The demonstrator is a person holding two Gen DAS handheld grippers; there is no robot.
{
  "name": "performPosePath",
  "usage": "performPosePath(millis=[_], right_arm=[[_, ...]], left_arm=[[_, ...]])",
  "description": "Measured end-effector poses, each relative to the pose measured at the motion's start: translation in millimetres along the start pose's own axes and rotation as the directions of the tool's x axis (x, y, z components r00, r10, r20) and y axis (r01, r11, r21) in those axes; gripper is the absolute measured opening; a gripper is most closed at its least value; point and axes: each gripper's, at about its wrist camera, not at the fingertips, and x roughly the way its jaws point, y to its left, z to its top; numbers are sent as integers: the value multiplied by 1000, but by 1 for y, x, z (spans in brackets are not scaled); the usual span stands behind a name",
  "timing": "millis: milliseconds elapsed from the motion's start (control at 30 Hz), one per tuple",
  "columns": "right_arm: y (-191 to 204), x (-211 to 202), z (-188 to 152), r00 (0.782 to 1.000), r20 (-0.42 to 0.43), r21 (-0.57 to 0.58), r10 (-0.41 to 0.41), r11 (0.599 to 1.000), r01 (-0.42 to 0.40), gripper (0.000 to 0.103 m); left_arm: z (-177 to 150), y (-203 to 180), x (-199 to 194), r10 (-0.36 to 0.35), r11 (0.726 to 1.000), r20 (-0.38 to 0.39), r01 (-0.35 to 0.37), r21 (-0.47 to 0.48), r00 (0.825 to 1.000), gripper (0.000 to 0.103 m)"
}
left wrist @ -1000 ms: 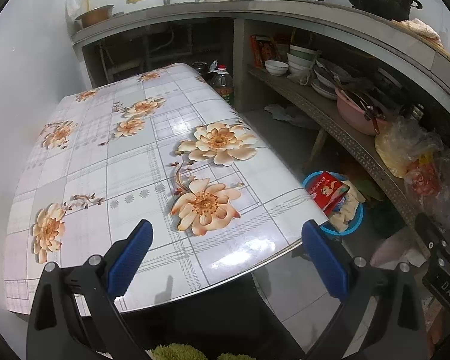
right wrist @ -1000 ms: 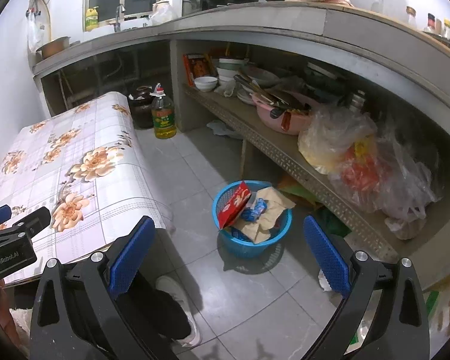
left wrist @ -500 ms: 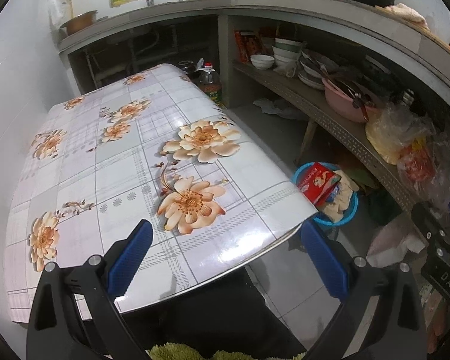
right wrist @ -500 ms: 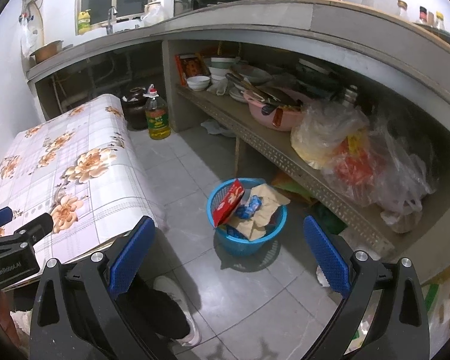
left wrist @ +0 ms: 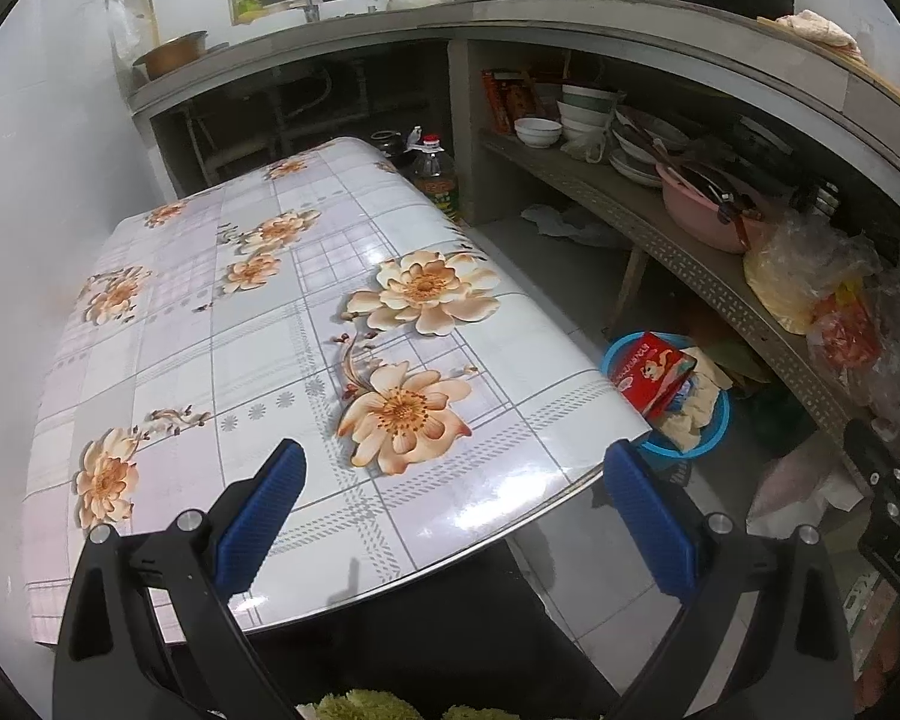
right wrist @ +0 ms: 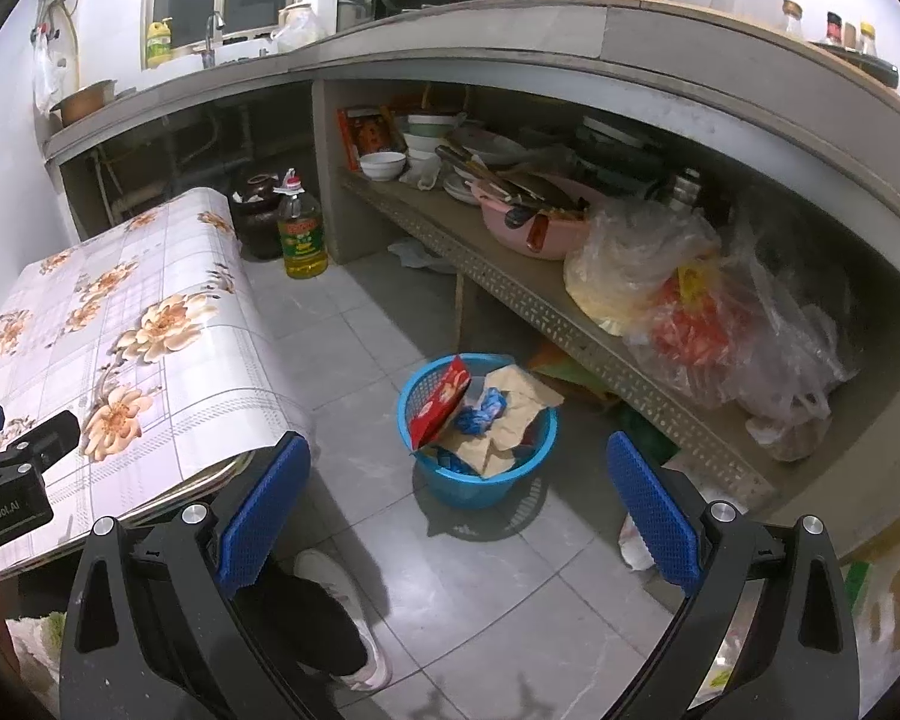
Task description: Collect trash
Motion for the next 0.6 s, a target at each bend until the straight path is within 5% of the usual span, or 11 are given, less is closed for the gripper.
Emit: performPosePath(millis=[600], right_arm=[[-1,0,6,1000,16,-13,-7,1000,7,95]], left_arm=[[0,21,-1,42,997,6,-42,-59,999,97]])
